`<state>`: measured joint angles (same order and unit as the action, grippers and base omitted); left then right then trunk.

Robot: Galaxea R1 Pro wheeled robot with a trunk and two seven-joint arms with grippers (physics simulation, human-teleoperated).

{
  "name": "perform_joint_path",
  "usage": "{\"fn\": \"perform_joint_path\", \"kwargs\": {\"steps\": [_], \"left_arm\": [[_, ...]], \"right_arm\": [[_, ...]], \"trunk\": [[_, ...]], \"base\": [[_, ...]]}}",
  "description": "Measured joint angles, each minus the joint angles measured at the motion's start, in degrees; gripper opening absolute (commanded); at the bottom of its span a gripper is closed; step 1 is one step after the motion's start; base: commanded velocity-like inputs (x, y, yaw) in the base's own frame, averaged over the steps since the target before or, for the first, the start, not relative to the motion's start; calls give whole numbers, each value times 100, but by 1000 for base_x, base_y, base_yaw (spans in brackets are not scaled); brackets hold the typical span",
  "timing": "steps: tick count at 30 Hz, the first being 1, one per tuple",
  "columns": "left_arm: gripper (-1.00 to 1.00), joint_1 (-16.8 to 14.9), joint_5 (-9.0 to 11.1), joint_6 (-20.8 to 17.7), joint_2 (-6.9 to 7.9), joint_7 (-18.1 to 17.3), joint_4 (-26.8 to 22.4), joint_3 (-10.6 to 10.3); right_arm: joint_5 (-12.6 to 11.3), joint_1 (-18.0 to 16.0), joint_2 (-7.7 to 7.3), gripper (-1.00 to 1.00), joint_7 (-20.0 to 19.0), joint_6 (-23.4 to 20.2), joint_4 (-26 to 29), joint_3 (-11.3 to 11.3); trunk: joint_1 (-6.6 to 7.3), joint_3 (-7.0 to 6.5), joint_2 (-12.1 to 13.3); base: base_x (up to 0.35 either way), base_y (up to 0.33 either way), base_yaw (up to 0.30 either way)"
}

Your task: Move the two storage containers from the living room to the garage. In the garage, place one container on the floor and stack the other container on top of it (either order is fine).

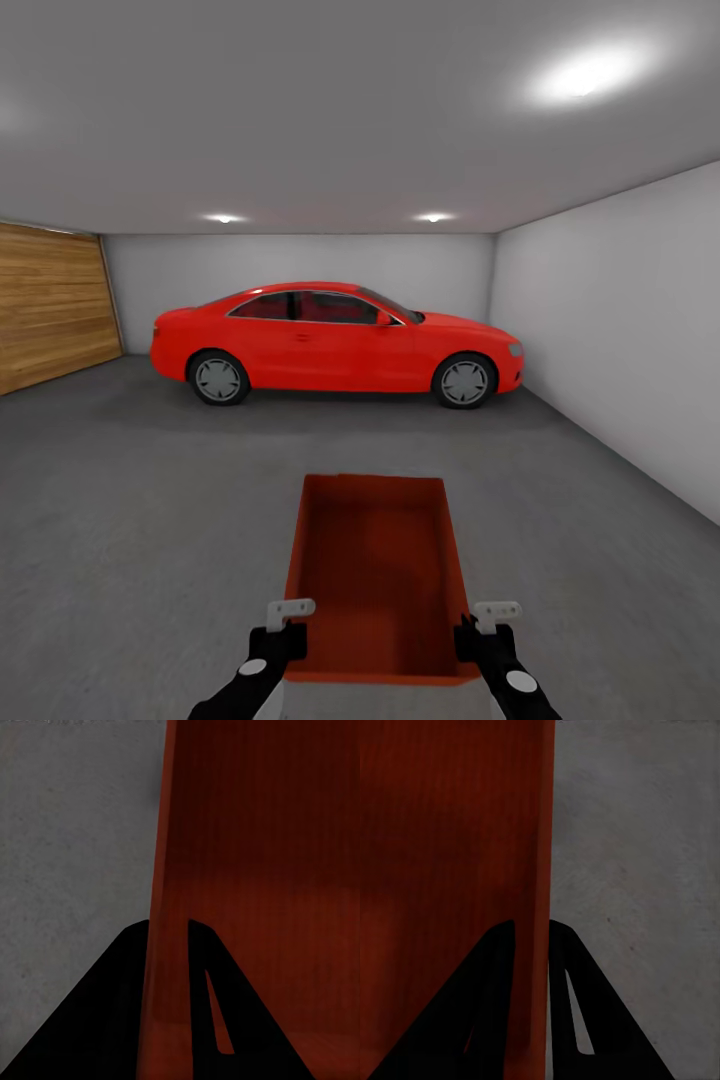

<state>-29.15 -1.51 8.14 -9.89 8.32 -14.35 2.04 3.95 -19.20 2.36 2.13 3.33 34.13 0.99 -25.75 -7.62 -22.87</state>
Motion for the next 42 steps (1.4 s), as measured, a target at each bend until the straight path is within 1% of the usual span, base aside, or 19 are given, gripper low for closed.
{"fn": "perform_joint_path", "kwargs": {"steps": [29,35,42], "left_arm": [[-100,0,1,3,5,-5,12,1],[-100,-2,1,0,4,-5,10,-1],[-100,1,1,1,0,-1,-10,-1]], "right_arm": [[3,-1,4,-100,3,3,-15,1],[3,0,5,-100,2,1,-10,6],[0,0,1,-100,1,0,11,0]], "trunk": [[-2,-1,0],[0,0,0],[-1,0,0]], "base": [[7,0,0],[159,0,0],[15,0,0]]}}
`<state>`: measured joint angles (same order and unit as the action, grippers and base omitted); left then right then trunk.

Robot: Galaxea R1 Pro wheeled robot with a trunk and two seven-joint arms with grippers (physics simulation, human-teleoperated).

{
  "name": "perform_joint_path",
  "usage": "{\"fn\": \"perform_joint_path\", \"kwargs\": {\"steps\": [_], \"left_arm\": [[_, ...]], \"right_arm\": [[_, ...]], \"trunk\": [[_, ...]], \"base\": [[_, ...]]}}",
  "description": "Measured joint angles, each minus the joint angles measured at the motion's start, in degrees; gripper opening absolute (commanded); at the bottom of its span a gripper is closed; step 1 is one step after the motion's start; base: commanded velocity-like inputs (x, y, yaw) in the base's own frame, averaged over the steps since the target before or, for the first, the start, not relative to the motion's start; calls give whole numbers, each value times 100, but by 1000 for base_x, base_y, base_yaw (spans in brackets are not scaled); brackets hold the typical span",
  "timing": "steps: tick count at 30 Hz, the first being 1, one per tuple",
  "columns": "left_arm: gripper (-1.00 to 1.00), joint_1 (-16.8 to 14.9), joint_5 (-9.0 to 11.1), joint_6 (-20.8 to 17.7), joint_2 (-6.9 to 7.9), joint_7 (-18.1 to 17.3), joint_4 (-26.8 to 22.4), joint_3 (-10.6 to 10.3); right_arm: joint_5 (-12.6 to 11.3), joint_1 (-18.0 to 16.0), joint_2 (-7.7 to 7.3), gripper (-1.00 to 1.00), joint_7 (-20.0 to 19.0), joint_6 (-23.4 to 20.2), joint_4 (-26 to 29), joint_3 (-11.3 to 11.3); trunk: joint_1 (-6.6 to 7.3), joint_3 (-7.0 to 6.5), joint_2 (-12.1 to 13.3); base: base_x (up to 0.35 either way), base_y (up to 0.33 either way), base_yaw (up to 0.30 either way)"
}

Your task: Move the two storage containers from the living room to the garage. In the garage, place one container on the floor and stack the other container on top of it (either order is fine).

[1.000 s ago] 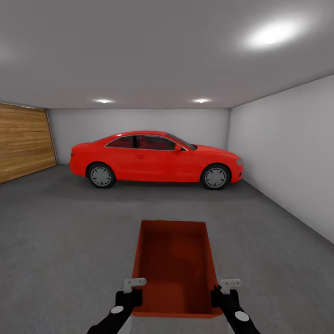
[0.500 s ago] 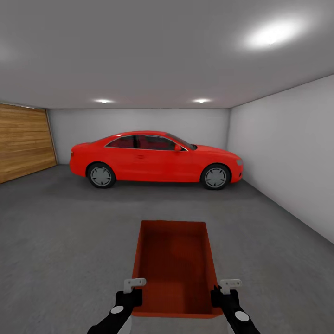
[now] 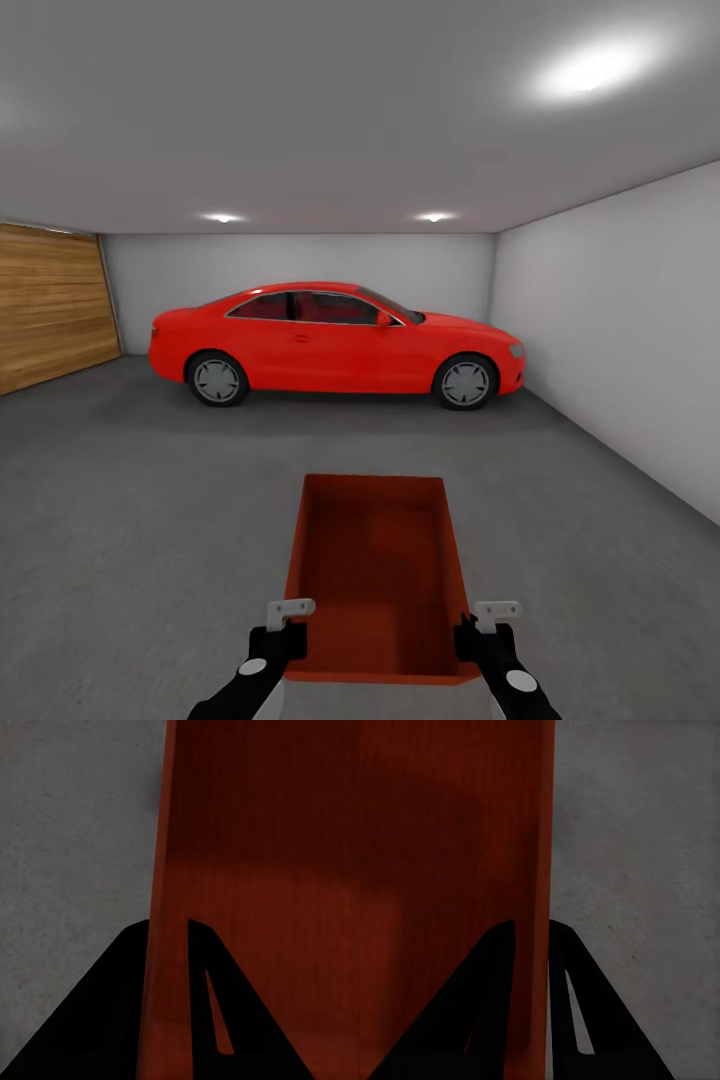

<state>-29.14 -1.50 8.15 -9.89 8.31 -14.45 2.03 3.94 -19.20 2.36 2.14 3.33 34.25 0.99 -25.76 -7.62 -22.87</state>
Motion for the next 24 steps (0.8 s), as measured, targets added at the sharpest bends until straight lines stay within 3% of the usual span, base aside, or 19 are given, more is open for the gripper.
{"fn": "perform_joint_path", "kwargs": {"steps": [19,24], "left_arm": [[-100,-2,-1,2,2,0,24,2],[-100,-1,-1,2,4,-2,22,2]], "right_arm": [[2,-2,1,-100,0,3,-26,1],[2,-1,2,-100,2,3,-26,1]], "trunk": [[0,-1,0],[3,0,-2]], "base": [[0,31,0],[171,0,0]]}}
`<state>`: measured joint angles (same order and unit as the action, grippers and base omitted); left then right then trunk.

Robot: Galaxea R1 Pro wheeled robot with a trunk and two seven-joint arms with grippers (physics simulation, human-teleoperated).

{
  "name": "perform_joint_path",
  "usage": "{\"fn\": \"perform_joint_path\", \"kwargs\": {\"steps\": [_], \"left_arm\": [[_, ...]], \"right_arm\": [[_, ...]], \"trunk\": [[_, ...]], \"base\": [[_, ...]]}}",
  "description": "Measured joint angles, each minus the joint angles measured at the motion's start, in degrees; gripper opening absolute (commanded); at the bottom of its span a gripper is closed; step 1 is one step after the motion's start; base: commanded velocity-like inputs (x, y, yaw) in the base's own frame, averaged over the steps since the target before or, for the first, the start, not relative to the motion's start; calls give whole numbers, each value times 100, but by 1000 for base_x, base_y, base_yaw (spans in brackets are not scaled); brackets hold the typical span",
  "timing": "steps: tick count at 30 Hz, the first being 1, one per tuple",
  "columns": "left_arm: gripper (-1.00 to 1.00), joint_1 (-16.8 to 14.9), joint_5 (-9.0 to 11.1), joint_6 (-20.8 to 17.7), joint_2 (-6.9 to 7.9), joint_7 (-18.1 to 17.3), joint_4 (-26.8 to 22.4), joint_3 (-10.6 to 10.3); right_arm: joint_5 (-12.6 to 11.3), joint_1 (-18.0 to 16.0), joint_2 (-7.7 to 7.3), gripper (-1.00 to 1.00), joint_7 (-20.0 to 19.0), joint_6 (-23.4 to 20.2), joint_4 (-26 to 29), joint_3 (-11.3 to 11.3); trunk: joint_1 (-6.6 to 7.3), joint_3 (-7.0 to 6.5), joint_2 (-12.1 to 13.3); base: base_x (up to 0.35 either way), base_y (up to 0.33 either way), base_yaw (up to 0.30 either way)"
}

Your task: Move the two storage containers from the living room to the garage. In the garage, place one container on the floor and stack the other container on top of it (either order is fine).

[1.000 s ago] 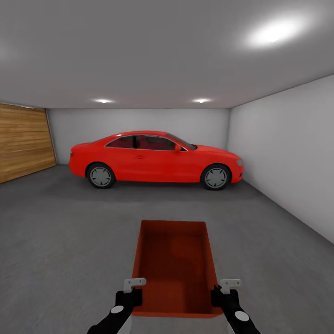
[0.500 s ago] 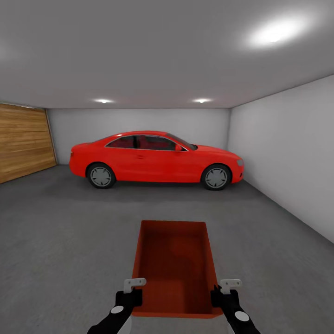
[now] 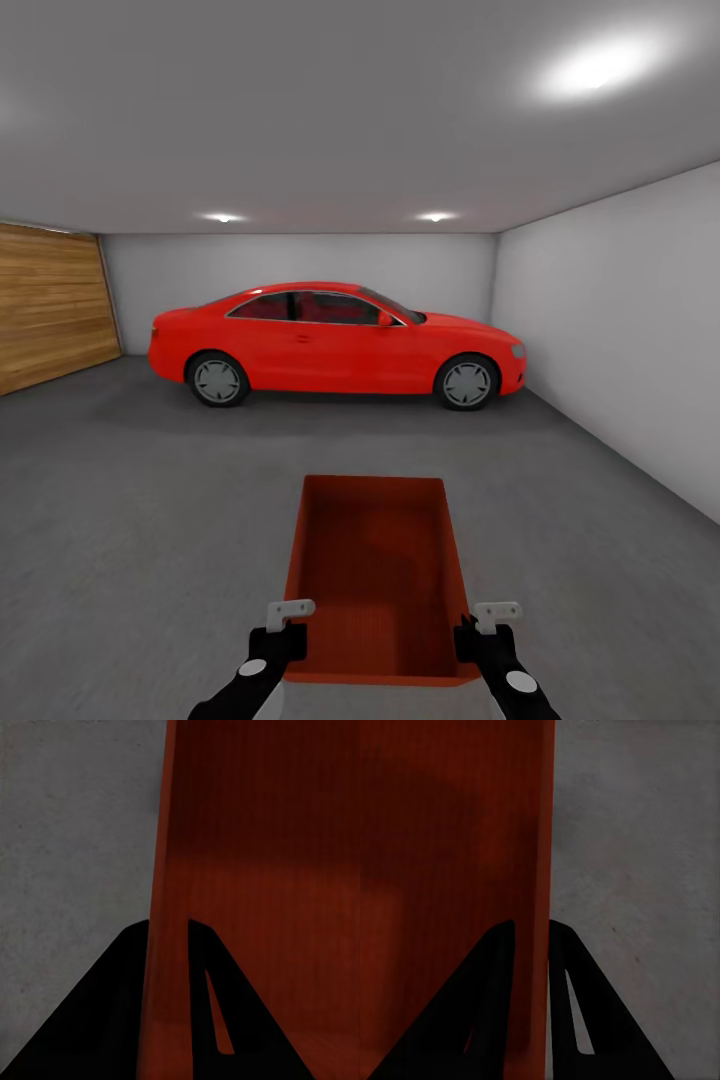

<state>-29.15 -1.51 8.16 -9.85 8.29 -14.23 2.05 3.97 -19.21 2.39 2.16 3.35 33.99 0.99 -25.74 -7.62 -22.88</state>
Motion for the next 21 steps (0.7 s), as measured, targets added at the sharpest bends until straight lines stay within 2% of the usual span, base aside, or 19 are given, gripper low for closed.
{"fn": "perform_joint_path", "kwargs": {"steps": [6,16,21], "left_arm": [[-100,-1,0,0,-1,2,2,-1],[-100,0,1,0,-4,2,-23,-3],[-100,1,-2,-5,-4,5,-4,1]], "right_arm": [[0,0,-1,-100,-2,0,0,2],[2,1,-1,-100,-2,-3,30,4],[-12,0,-5,-100,-4,0,-1,-3]], "trunk": [[1,0,0],[-2,0,1],[0,0,0]], "base": [[305,0,0],[49,0,0],[270,0,0]]}}
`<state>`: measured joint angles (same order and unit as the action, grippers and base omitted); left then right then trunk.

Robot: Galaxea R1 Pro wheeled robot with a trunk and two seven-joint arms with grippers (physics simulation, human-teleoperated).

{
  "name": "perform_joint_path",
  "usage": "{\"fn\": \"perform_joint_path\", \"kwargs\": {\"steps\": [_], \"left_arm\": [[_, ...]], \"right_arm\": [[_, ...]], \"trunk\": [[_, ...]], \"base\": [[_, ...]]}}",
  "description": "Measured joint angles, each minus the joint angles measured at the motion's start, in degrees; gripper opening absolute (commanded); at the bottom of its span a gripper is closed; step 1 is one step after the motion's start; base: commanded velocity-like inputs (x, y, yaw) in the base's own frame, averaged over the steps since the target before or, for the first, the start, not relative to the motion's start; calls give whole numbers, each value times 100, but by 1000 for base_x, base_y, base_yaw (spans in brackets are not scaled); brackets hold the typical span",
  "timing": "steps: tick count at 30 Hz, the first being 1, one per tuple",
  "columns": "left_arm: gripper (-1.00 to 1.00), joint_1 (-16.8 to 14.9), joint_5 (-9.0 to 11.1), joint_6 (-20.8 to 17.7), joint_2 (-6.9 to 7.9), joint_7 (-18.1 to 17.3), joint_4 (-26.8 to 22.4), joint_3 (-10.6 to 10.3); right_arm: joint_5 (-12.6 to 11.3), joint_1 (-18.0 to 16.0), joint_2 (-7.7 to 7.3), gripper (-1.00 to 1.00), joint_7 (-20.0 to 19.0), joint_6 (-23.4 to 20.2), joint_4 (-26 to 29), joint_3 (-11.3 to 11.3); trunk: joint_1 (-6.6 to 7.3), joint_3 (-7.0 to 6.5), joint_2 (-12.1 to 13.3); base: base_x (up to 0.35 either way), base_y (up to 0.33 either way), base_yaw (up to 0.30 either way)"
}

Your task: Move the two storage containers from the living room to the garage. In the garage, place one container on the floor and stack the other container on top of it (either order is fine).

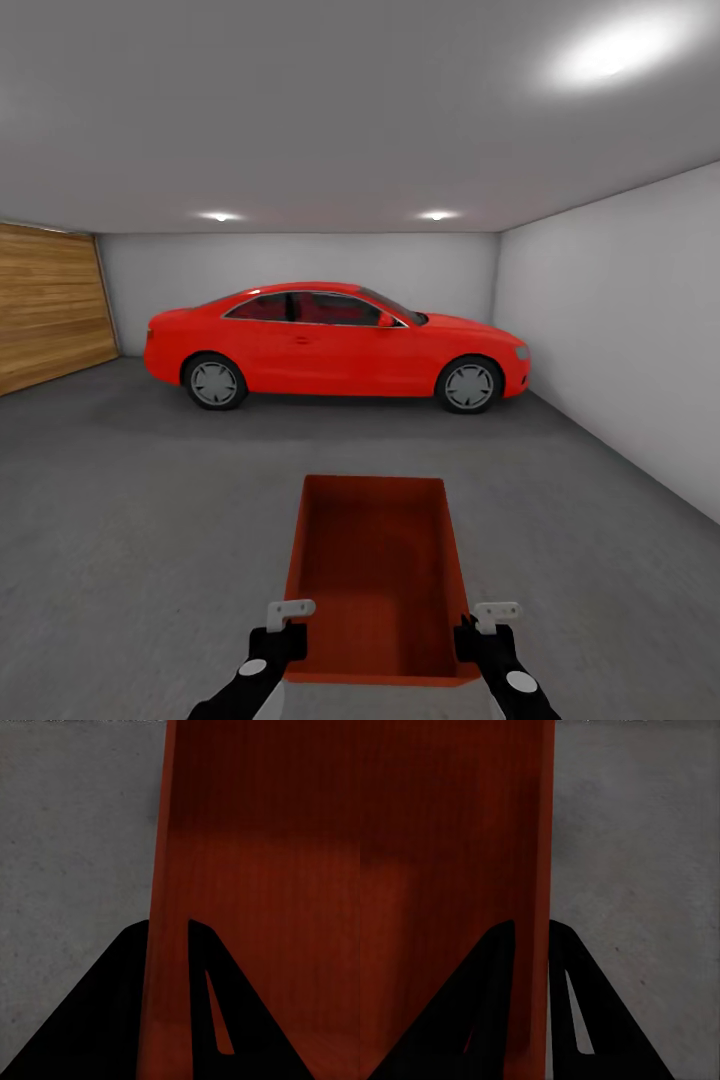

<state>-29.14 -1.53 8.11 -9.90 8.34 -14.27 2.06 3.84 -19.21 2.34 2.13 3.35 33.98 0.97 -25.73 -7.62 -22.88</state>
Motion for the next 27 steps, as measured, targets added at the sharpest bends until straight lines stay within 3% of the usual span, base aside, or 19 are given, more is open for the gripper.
{"fn": "perform_joint_path", "kwargs": {"steps": [6,17,27], "left_arm": [[-100,-1,1,4,1,-4,-6,0],[-100,-1,1,-3,-1,-1,-22,-4],[-100,1,0,-5,2,-2,-6,-2]], "right_arm": [[2,1,1,-100,1,-3,15,0],[-4,2,0,-100,3,-4,26,-2],[-7,0,1,-100,3,0,1,-4]], "trunk": [[-1,0,2],[-3,0,1],[0,0,0]], "base": [[266,0,0],[27,0,0],[300,0,0]]}}
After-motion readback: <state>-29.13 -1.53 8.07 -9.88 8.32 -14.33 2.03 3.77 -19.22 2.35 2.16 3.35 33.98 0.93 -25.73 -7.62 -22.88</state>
